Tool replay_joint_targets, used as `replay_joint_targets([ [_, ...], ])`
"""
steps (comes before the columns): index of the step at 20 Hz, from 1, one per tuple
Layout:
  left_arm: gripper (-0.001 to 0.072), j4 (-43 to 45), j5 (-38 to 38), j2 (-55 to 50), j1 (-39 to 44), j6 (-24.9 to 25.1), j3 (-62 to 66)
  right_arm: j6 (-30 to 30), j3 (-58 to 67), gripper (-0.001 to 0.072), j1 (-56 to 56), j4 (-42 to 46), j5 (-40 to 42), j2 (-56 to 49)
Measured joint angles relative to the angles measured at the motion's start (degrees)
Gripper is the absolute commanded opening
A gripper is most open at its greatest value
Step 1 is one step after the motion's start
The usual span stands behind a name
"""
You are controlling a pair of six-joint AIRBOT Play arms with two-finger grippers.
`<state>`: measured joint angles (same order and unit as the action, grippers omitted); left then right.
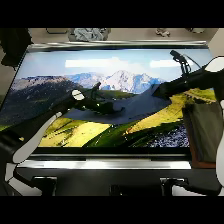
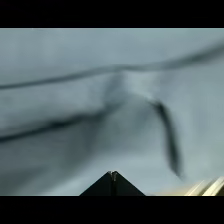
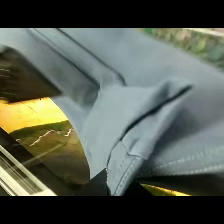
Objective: Fold the shirts.
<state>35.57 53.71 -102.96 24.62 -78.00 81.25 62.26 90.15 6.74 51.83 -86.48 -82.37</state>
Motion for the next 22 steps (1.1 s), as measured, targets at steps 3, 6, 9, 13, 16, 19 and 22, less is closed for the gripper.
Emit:
replay_joint_targets([
  [3,0.0033,-5.97,-3.23,-3.23,2.99,-0.02,-0.02,2.27,0.0,0.0046,-0.39,0.74,-1.44,6.64],
  [6,0.0033,-10.58,-6.97,-5.46,7.43,0.0,0.09,4.26,0.02,0.0047,-0.42,1.11,-2.4,11.69],
  [9,0.003,-14.23,-9.01,-7.52,11.63,1.14,1.42,5.7,0.0,0.0047,-0.52,1.2,-2.97,14.12],
  [13,0.0028,-14.01,-9.49,-6.51,10.69,2.95,2.56,6.38,0.0,0.0046,-0.52,0.66,-2.38,13.22],
  [16,0.0029,-3.3,-6.23,-0.39,4.2,0.81,2.8,6.62,0.0,0.0046,-2.27,-1.62,0.17,10.25],
  [19,0.003,10.88,-2.73,8.5,-5.49,-2.69,2.89,6.78,0.0,0.0046,-7.15,-4.61,5.16,5.88],
  [22,0.0031,19.26,0.42,17.29,-16.59,-4.61,2.93,6.78,0.0,0.0047,-14.03,-8.48,11.8,-0.37],
])
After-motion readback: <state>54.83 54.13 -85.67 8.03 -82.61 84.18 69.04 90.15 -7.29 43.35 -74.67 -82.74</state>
